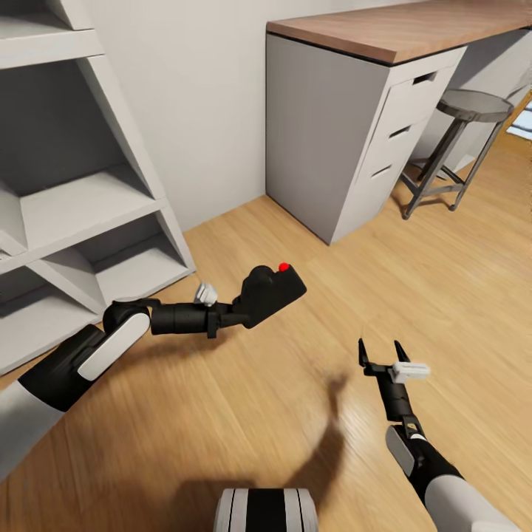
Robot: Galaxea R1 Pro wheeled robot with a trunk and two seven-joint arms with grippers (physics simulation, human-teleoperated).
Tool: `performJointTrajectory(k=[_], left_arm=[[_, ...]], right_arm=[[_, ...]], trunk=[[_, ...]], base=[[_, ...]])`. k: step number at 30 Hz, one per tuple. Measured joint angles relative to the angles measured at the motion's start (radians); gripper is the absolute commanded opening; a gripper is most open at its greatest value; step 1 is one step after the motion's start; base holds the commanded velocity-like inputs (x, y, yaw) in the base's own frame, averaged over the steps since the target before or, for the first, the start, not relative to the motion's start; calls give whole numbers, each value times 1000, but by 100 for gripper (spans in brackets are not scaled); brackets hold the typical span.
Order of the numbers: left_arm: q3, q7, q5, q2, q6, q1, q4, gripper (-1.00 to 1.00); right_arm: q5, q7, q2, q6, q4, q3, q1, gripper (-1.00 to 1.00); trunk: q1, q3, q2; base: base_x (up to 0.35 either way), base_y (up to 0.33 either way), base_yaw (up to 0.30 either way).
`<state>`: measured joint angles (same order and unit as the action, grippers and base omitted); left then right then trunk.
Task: Attach the digital camera to the camera tripod in the bedroom.
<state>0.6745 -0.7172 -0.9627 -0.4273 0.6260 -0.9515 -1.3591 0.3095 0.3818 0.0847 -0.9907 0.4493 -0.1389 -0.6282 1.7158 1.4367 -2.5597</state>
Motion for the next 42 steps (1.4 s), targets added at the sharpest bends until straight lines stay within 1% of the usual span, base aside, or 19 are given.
performJointTrajectory(k=[3, 5, 7, 10, 12, 13, 15, 16, 19, 26, 38, 39, 40, 42], left_arm=[[-3, 0, 0, 0, 0, 0, 1, -100], [-7, 1, 1, 0, 0, 0, 2, -100], [-10, 1, 1, 0, 1, 0, 2, -100], [-12, 1, 1, 1, 5, 0, 2, -100], [-12, 1, 1, 2, 18, 0, 2, -100], [-13, 2, 2, 2, 29, 0, 2, -100], [-13, 2, 2, 2, 41, 0, 3, -100], [-13, 2, 2, 2, 48, 0, 3, -100], [-13, 3, 1, 3, 57, 0, 3, -100], [-13, 5, 2, 3, 63, 0, 3, -100], [-13, 5, 2, 9, 64, 0, 5, -100], [-13, 5, 3, 11, 65, 0, 5, -100], [-13, 7, 1, 25, 66, 0, 6, -100], [-13, 8, 4, 32, 66, 0, 7, -100]], right_arm=[[0, 0, 4, -1, -117, 0, 0, 100], [0, 0, 13, -1, -189, 0, 0, 100], [4, 0, 23, -1, -245, 3, 0, 100], [1, 0, 35, -1, -294, 1, 0, 100], [5, 0, 54, 0, -342, 4, 0, 100], [7, 0, 69, 0, -374, 1, 0, 100], [5, 0, 85, -1, -408, 4, 0, 100], [6, 0, 96, -1, -439, 2, 0, 100], [6, 1, 112, 1, -483, 4, 1, 100], [4, 1, 130, 3, -514, 7, 9, 100], [4, 1, 133, 3, -519, 10, 14, 100], [4, 1, 132, 3, -519, 11, 15, 100], [3, 3, 131, 2, -519, 12, 15, 100], [2, 3, 131, 2, -519, 12, 15, 100]], trunk=[[-1, -7, 1], [-2, -12, 1], [-3, -16, 2], [-5, -23, 2], [-5, -28, 3], [-6, -30, 3], [-7, -34, 4], [-7, -36, 4], [-9, -43, 4], [-12, -59, 6], [-17, -86, 9], [-18, -88, 9], [-18, -90, 9], [-19, -94, 10]], base=[[0, 0, 0], [0, 0, 0], [0, 0, 0], [0, 0, 0], [0, 0, 4], [0, 0, 10], [0, 0, 6], [0, 0, 4], [0, 0, 2], [0, 0, -32], [0, 0, -77], [0, 0, -63], [0, 0, -40], [0, 0, -29]])
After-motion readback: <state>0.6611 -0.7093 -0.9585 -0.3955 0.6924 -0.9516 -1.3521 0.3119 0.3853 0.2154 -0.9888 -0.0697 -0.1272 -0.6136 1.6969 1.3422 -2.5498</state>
